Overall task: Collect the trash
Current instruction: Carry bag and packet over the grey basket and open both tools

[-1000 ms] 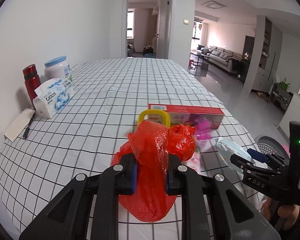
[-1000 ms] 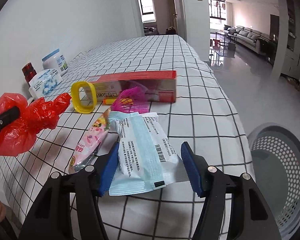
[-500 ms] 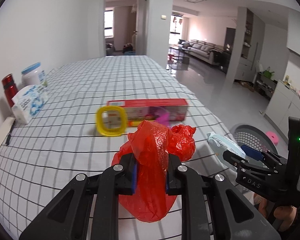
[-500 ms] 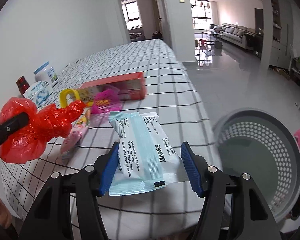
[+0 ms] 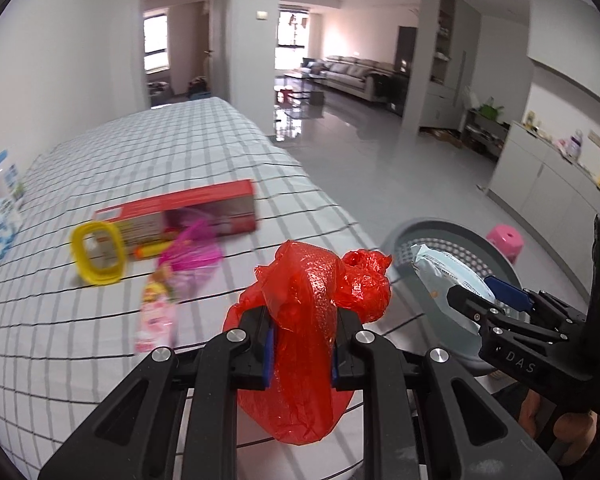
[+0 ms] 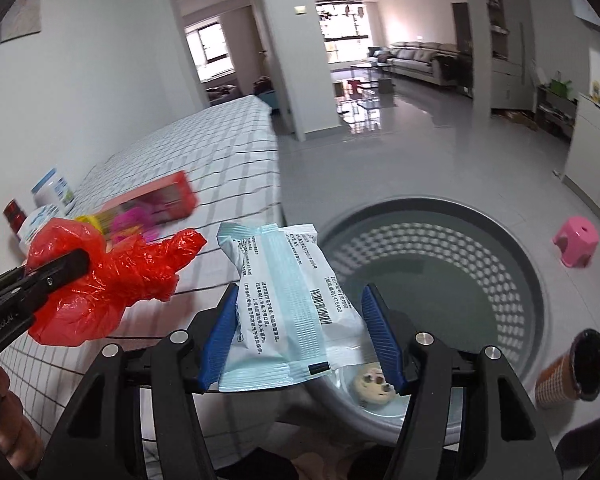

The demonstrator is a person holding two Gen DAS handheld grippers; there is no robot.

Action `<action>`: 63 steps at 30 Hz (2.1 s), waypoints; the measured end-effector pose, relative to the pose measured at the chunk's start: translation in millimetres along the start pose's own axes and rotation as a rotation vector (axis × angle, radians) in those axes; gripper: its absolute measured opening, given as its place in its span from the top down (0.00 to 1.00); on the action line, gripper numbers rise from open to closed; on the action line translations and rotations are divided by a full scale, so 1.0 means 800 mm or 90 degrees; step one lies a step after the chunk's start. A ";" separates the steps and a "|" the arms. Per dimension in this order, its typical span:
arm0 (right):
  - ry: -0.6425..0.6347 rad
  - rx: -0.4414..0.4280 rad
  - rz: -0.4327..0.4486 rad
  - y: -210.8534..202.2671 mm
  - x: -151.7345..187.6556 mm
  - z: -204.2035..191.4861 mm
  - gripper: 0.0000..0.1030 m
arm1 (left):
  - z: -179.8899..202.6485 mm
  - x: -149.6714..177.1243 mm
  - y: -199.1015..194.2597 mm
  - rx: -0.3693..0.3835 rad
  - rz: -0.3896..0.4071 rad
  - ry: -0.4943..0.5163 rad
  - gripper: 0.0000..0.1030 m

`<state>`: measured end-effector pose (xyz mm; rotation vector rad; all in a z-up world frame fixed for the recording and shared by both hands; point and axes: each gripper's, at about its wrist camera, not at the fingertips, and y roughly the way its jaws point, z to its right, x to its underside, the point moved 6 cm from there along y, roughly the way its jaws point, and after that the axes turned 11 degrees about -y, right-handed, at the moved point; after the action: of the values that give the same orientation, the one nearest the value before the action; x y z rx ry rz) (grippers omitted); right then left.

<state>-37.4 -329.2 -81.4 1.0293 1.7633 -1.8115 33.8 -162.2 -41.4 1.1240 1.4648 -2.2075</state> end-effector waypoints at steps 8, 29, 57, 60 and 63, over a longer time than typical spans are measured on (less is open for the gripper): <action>0.058 0.046 -0.015 -0.003 0.021 0.071 0.42 | 0.067 0.001 0.041 0.043 -0.037 0.044 0.81; 0.123 0.090 -0.088 0.034 0.059 0.174 0.42 | 0.188 0.026 0.155 0.085 -0.141 0.130 0.81; 0.136 0.084 -0.079 0.039 0.058 0.189 0.35 | 0.187 0.025 0.174 0.065 -0.159 0.114 0.53; 0.137 0.084 -0.079 0.038 0.058 0.189 0.35 | 0.187 0.027 0.172 0.064 -0.160 0.114 0.53; 0.137 0.084 -0.080 0.036 0.060 0.189 0.35 | 0.187 0.028 0.170 0.063 -0.161 0.115 0.53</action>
<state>-80.5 -470.4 -147.4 1.2310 1.8908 -1.9789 30.7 -350.3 -119.8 1.2593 1.6692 -2.4242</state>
